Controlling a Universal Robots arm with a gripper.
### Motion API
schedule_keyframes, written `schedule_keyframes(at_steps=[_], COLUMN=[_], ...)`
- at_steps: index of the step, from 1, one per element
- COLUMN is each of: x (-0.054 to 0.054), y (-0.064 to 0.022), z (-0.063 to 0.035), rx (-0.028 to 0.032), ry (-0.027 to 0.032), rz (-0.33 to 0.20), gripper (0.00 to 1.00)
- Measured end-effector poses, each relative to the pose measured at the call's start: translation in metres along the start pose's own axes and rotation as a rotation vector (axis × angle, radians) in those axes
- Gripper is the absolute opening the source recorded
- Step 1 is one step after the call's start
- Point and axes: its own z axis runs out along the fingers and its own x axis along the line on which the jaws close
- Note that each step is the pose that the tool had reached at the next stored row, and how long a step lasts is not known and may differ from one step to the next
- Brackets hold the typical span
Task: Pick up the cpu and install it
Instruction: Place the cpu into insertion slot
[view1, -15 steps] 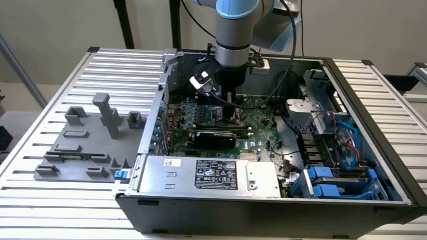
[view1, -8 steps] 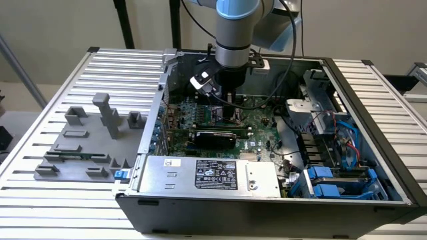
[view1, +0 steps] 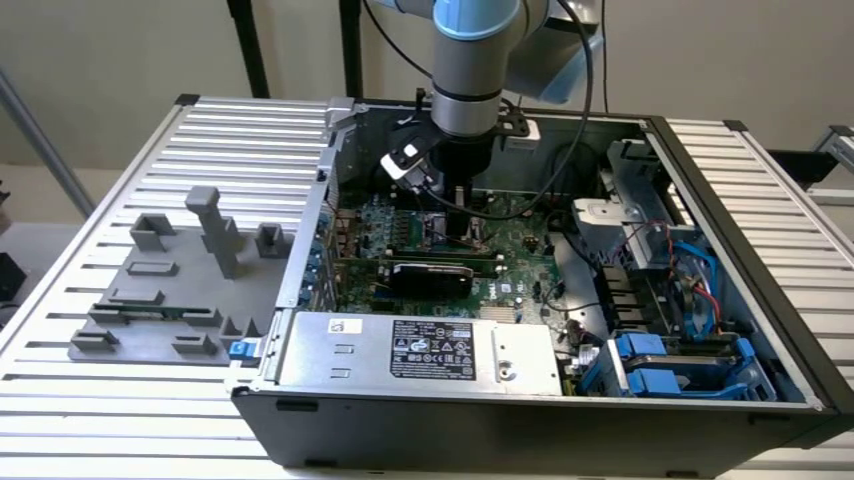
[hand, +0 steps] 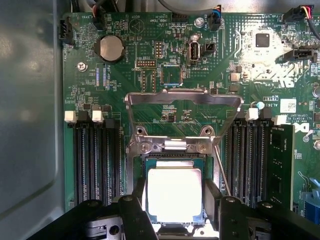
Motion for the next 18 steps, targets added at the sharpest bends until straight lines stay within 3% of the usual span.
schedule_keyframes(at_steps=[18], x=[0.0006], y=[0.0022], z=[0.0013], rx=[0.004], ry=[-0.0006], rz=[0.008], gripper=[0.55])
